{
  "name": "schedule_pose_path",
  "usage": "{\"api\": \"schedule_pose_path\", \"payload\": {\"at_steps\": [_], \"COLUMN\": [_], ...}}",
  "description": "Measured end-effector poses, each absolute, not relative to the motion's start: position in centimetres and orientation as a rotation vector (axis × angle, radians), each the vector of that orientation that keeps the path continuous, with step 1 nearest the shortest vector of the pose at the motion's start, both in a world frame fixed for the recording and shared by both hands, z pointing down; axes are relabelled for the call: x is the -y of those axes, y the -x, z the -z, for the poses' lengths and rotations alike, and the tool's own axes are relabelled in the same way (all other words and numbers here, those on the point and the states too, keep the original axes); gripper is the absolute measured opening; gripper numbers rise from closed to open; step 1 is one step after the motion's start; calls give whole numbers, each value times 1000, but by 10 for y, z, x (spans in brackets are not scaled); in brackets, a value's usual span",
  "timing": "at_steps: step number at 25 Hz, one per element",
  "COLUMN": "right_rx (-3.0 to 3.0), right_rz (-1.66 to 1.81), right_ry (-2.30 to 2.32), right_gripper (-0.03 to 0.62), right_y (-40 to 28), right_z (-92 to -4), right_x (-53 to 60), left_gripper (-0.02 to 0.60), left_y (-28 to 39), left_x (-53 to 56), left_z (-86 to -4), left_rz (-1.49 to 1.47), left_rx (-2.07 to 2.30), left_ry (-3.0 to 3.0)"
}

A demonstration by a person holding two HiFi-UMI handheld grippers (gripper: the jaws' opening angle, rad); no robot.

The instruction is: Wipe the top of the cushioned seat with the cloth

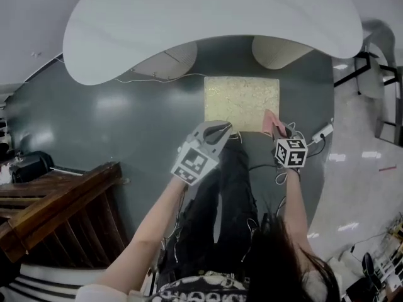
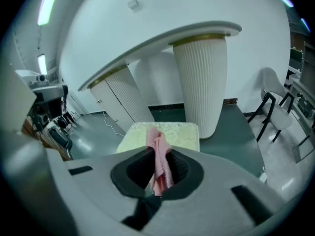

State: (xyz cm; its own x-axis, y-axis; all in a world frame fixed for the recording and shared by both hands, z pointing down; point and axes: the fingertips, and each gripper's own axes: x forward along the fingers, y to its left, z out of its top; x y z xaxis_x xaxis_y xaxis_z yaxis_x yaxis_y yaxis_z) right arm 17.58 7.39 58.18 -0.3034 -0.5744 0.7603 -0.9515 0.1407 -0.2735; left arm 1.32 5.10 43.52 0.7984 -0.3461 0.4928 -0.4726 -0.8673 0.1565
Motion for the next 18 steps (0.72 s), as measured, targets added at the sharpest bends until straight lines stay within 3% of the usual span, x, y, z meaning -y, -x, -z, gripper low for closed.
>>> {"api": "schedule_pose_path", "payload": {"at_steps": [10, 18], "right_rx": [2247, 2332], "right_rz": [-877, -757], "right_ry": [-1599, -1669], "right_gripper": [12, 12], "right_y": [-85, -30], "right_z": [-343, -233], "right_x": [-105, -174], "left_gripper": [6, 6], "left_y": [51, 97], "left_x": [-117, -188], "left_z": [-294, -220], "left_rz": [-509, -391], "left_rx": [645, 695], "left_ry": [-2774, -2794]}}
